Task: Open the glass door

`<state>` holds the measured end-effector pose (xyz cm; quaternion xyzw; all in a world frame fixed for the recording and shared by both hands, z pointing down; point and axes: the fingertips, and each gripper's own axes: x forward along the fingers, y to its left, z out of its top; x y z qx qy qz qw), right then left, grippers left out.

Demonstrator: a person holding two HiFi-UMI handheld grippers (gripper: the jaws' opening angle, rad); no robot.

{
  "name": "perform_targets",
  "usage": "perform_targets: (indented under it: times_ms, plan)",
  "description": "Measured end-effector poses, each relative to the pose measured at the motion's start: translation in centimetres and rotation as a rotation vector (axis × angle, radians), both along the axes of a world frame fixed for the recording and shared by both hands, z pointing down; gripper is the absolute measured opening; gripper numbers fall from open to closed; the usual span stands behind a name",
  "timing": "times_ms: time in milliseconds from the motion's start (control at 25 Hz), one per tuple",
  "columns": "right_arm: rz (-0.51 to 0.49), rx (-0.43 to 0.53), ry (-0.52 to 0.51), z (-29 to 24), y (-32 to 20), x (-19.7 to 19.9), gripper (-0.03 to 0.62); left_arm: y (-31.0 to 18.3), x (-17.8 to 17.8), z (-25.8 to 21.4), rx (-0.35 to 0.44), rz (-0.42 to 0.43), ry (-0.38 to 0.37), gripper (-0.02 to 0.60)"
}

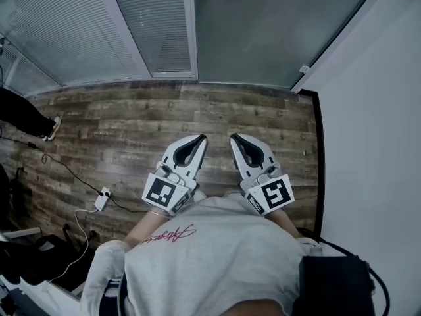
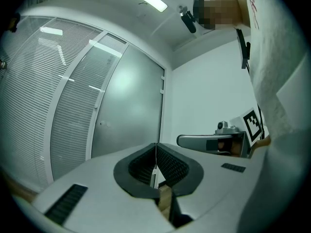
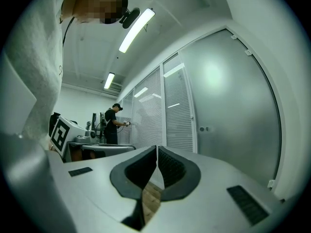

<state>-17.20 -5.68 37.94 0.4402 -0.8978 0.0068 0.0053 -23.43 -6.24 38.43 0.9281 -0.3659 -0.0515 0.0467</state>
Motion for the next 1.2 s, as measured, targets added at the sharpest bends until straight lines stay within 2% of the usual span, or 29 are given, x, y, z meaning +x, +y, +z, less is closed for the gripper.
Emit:
perform_targets:
  times_ms: [280, 440, 640, 800, 960, 1120, 1200]
  plan:
    - [0.001, -0.02, 0.015, 0.9, -0.8, -1.6, 0.023, -1.2, -2.0, 1.0, -0.009, 0.006, -0.004, 0.017]
    - [0.016, -0.026, -0.002, 0.8, -2.9, -1.5, 0.023, -3.2, -2.2, 0.6, -0.002, 0.004, 0.009, 0.017]
    - [-0.018, -0.044, 0.0, 1.6, -5.9, -2.2, 0.023, -6.3, -2.8, 0.9, 0.001, -0.02, 0.001, 0.017]
    - [-0.047, -0.039, 0.003, 1.7, -9.7, -2.9, 0.023, -9.4, -2.9, 1.5, 0.005, -0.013, -0.012, 0.017]
    - [-0.063, 0.005, 0.011, 1.0, -15.0, -2.8, 0.023, -14.1, -2.8, 1.8, 0.02, -0.02, -0.024, 0.017]
    - [-0.047, 0.021, 0.02, 0.2, -21.0, -1.0, 0.023, -19.8, -1.9, 0.0, 0.076, -0.034, -0.002, 0.017]
    - [-0.042, 0.033, 0.021, -0.3, -24.5, 0.1, 0.023, -22.7, -1.4, 0.7, 0.063, -0.035, -0.019, 0.017]
